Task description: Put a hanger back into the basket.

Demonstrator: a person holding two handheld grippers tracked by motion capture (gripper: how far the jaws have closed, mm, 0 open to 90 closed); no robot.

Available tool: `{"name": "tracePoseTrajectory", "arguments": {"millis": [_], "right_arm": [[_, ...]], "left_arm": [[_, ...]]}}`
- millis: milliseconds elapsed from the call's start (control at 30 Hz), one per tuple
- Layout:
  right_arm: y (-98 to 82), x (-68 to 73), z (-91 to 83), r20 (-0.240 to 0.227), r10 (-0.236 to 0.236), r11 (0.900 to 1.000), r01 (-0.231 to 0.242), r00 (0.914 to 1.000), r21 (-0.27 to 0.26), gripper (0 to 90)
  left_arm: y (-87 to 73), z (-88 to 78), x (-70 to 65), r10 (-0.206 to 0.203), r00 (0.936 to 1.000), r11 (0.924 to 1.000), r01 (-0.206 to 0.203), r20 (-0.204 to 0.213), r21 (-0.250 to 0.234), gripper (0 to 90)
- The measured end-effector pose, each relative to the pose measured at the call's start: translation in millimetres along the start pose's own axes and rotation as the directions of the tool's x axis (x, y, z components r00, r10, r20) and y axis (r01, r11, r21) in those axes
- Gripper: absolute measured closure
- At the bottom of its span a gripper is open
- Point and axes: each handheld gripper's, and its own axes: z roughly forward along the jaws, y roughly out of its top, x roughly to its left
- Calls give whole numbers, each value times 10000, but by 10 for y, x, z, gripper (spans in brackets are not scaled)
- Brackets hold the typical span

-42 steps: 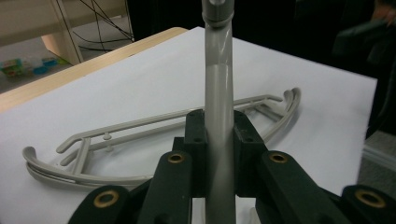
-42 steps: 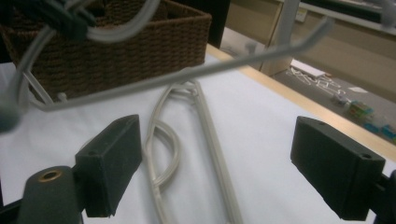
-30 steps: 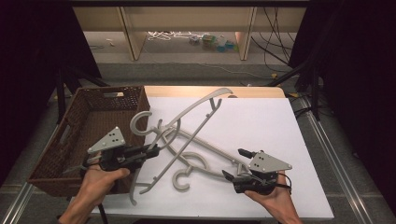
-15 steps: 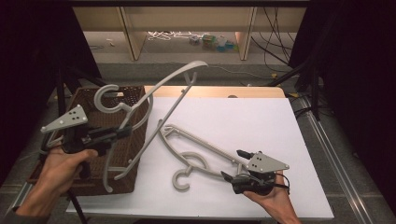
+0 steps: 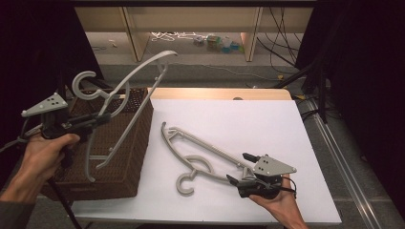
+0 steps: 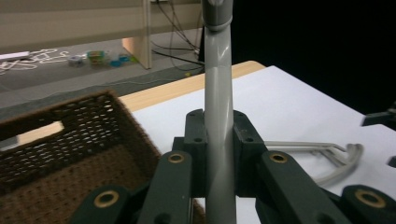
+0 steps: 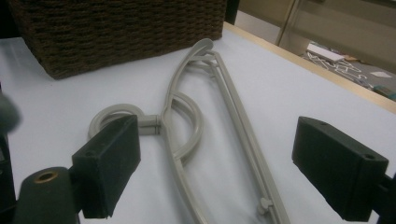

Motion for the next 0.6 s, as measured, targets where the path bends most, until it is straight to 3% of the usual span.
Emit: {"name": "tracePoseTrajectory", "arguments": {"millis": [333, 567, 600], "right_arm": [[-3, -2, 6, -50, -15, 10000, 15, 10000, 9, 161], [-9, -1, 18, 48, -20, 10000, 20, 10000, -91, 162], [-10, -2, 17, 46, -18, 10000, 19, 10000, -70, 162]], "left_arm": [[16, -55, 245, -292, 9980, 9995, 296, -558, 61, 794], [36, -84, 436, -100, 9949, 9999, 98, -1005, -24, 793], [18, -85, 505, 150, 9934, 9998, -138, -1141, 108, 794]]}}
